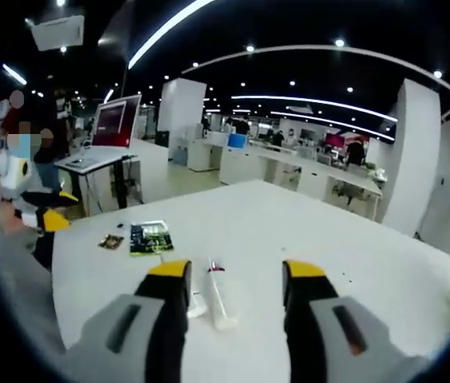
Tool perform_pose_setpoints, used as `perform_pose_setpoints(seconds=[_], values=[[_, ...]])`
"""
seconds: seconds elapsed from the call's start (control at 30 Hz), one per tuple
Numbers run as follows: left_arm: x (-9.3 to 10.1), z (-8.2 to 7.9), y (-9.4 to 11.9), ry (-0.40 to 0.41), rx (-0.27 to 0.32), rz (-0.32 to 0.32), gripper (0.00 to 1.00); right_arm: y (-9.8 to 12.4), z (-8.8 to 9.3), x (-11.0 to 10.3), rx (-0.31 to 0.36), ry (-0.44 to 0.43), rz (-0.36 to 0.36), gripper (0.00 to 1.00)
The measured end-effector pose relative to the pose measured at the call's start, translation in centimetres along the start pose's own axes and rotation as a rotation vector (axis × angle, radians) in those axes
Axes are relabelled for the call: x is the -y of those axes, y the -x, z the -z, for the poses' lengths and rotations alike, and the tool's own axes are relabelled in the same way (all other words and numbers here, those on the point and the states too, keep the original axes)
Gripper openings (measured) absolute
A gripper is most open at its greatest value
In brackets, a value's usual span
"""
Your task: Arrange the skincare products in the storage area until every visible bottle or jar stands upright without overlapping.
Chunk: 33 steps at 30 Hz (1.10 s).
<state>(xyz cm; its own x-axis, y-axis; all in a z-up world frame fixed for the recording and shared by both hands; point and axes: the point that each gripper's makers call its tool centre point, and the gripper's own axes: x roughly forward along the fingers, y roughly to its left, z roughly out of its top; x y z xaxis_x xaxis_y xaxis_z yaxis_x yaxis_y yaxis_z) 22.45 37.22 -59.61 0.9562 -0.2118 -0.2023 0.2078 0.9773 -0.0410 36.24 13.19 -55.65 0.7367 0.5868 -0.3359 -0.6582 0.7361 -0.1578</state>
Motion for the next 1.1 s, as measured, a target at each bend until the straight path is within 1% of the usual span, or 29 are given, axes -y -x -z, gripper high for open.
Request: perform_pose_setpoints(seconds=[0.13,0.3,0.43,0.5,0.57,0.63,0.67,0.7,0.73,0.77,0.8,0.83,0.9,0.93,0.97,1.0,1.03,1.1], values=[[0.0,0.0,0.0,0.010,-0.001,0.003,0.48,-1.7,-1.1,0.7,-0.015,0.005,-0.009,0.47],[0.0,0.0,-0.1,0.017,-0.004,0.006,0.48,-3.8,-2.4,0.9,-0.037,0.021,-0.034,0.48],[-0.1,0.0,0.0,0.022,-0.003,0.004,0.48,-5.3,-2.2,0.5,-0.078,0.045,-0.064,0.50],[-0.1,0.1,0.0,0.024,-0.004,0.004,0.48,-6.1,-1.5,0.1,-0.107,0.043,-0.086,0.50],[-0.1,0.1,0.0,0.023,-0.009,0.005,0.48,-6.8,-0.5,0.0,-0.144,0.049,-0.090,0.50],[0.0,0.2,0.0,0.019,-0.013,0.006,0.48,-7.4,1.1,-0.1,-0.197,0.058,-0.096,0.49],[0.0,0.3,0.0,0.018,-0.015,0.006,0.48,-7.7,2.3,-0.5,-0.237,0.057,-0.116,0.49],[0.0,0.3,0.0,0.017,-0.017,0.007,0.48,-7.8,2.7,-0.6,-0.250,0.055,-0.122,0.49],[0.0,0.3,0.0,0.017,-0.019,0.008,0.48,-8.1,3.6,-0.9,-0.279,0.047,-0.136,0.48],[0.1,0.4,0.0,0.017,-0.020,0.009,0.48,-8.4,5.2,-1.3,-0.330,0.041,-0.157,0.48],[0.1,0.4,-0.1,0.018,-0.021,0.009,0.48,-8.6,6.1,-1.4,-0.359,0.039,-0.162,0.48],[0.1,0.5,-0.1,0.019,-0.025,0.009,0.48,-8.9,7.5,-1.5,-0.402,0.034,-0.164,0.45],[0.1,0.6,-0.1,0.022,-0.030,0.011,0.48,-9.5,9.3,-1.6,-0.455,0.046,-0.165,0.41],[0.2,0.7,-0.1,0.022,-0.032,0.011,0.48,-9.8,9.9,-1.6,-0.470,0.052,-0.162,0.41],[0.2,0.7,-0.1,0.022,-0.035,0.012,0.48,-10.0,10.9,-1.7,-0.501,0.055,-0.165,0.41],[0.2,0.8,-0.1,0.022,-0.037,0.013,0.48,-10.4,11.2,-1.8,-0.504,0.050,-0.167,0.41],[0.2,0.8,-0.2,0.022,-0.040,0.013,0.48,-10.7,12.0,-1.9,-0.531,0.039,-0.175,0.41],[0.2,1.0,-0.2,0.022,-0.046,0.014,0.48,-11.1,12.7,-2.0,-0.547,0.023,-0.181,0.41]])
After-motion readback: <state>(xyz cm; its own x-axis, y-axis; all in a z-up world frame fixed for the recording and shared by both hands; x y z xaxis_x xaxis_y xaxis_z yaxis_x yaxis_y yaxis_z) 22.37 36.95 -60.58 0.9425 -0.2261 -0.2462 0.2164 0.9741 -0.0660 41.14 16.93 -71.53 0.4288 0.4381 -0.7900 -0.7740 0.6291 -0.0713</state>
